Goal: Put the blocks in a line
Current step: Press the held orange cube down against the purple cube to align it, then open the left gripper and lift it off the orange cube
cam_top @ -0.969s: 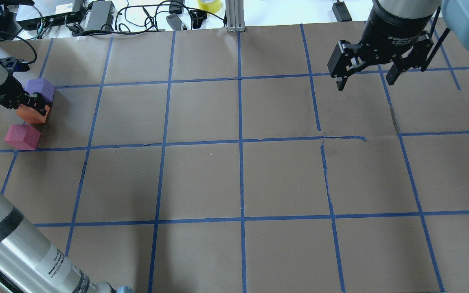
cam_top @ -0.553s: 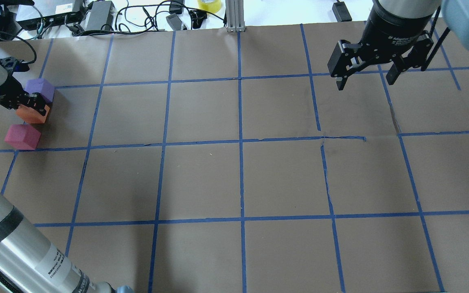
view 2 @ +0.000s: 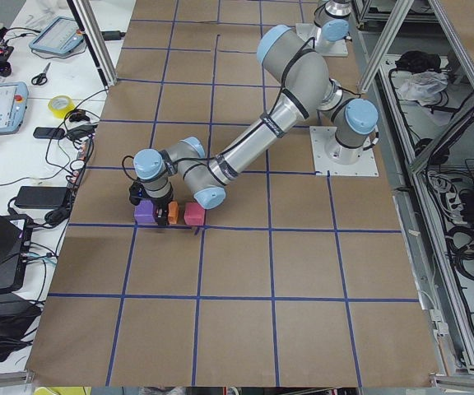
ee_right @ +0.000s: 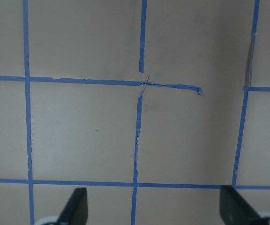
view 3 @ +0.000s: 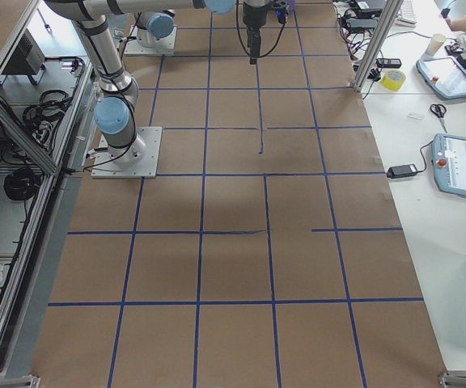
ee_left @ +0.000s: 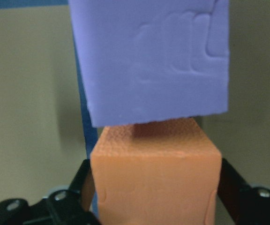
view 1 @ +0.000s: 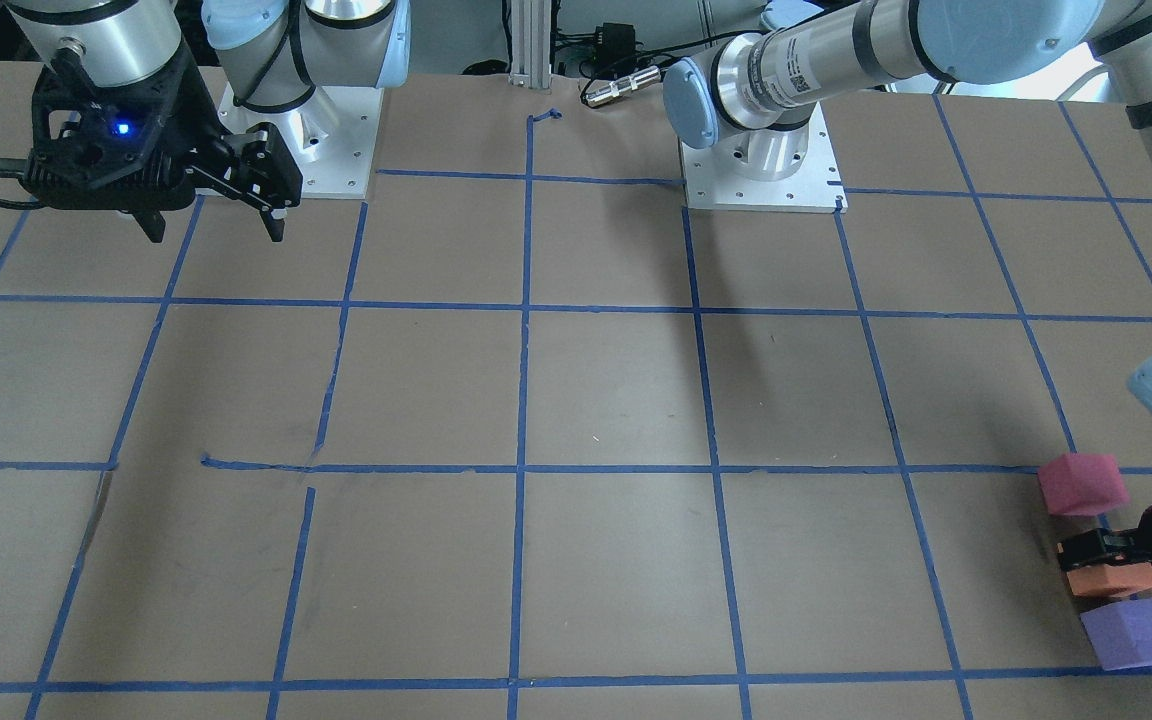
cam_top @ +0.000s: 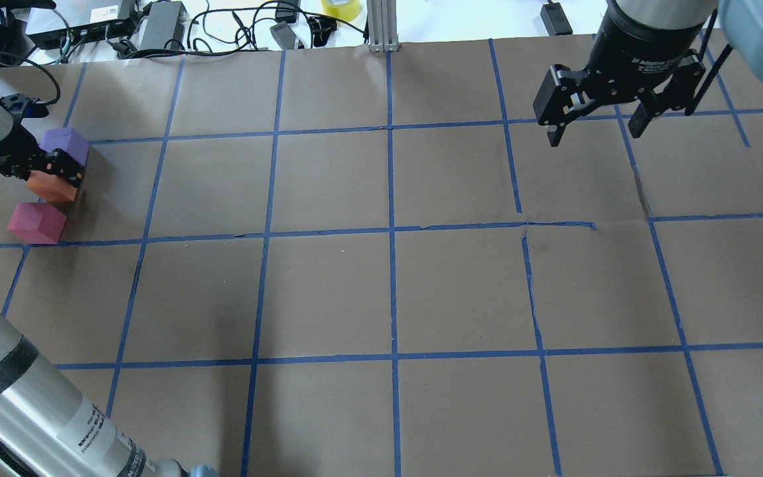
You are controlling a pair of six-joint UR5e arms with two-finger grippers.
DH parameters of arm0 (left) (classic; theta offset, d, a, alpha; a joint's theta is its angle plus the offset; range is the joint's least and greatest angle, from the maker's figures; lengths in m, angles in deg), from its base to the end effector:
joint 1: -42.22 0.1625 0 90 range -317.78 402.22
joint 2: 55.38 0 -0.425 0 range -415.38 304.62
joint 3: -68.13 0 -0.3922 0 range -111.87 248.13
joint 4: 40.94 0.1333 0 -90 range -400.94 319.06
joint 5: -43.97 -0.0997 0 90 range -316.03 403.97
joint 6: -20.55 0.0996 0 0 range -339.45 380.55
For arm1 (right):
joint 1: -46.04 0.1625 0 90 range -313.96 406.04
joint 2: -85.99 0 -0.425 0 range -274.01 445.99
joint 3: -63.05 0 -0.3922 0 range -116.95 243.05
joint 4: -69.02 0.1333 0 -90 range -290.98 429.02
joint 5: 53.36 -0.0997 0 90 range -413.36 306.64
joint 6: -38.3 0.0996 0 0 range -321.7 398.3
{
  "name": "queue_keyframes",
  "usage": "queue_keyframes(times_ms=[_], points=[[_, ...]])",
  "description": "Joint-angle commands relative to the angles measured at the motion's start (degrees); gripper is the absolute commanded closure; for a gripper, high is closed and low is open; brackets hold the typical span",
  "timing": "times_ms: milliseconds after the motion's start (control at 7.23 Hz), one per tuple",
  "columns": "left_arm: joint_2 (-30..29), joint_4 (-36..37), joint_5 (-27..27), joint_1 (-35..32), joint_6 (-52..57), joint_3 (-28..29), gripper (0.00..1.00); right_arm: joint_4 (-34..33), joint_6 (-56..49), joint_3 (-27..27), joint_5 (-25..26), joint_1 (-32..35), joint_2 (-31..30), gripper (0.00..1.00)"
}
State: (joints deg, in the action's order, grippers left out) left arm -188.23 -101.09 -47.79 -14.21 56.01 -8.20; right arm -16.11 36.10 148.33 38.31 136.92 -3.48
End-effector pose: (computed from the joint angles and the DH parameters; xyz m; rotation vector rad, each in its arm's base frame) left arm 0.2964 -0.6822 0.1845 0.0510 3.1092 0.0121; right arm 0.1380 -0.4915 0.5154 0.0839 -3.1114 -0.0190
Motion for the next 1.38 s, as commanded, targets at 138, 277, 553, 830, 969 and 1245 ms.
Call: queue_keyframes(times_ms=[138,277,553,830,969,1245], points=[[2.6,-2.4,0.0,-0.5,0.3,0.8,0.0,0.1,0.0,0.1,0.0,0.0,0.0,0.0],[4.2,-4.3,0.0,-1.0,0.0,0.9,0.0,0.1,0.0,0.1,0.0,0.0,0.0,0.0],[12.1,-18.2,0.1,-3.8,-0.6,2.7,0.0,0.1,0.0,0.1,0.0,0.0,0.0,0.0],[22.8,-29.6,0.0,-5.0,-2.2,2.6,0.0,0.1,0.0,0.1,0.0,0.0,0.0,0.0],[28.0,-34.1,-0.1,-4.9,-2.6,1.3,0.0,0.1,-0.1,0.0,0.0,0.0,0.0,0.0],[36.7,-38.4,0.2,-6.0,-6.3,0.5,0.0,0.1,0.0,0.1,0.0,0.0,0.0,0.0]])
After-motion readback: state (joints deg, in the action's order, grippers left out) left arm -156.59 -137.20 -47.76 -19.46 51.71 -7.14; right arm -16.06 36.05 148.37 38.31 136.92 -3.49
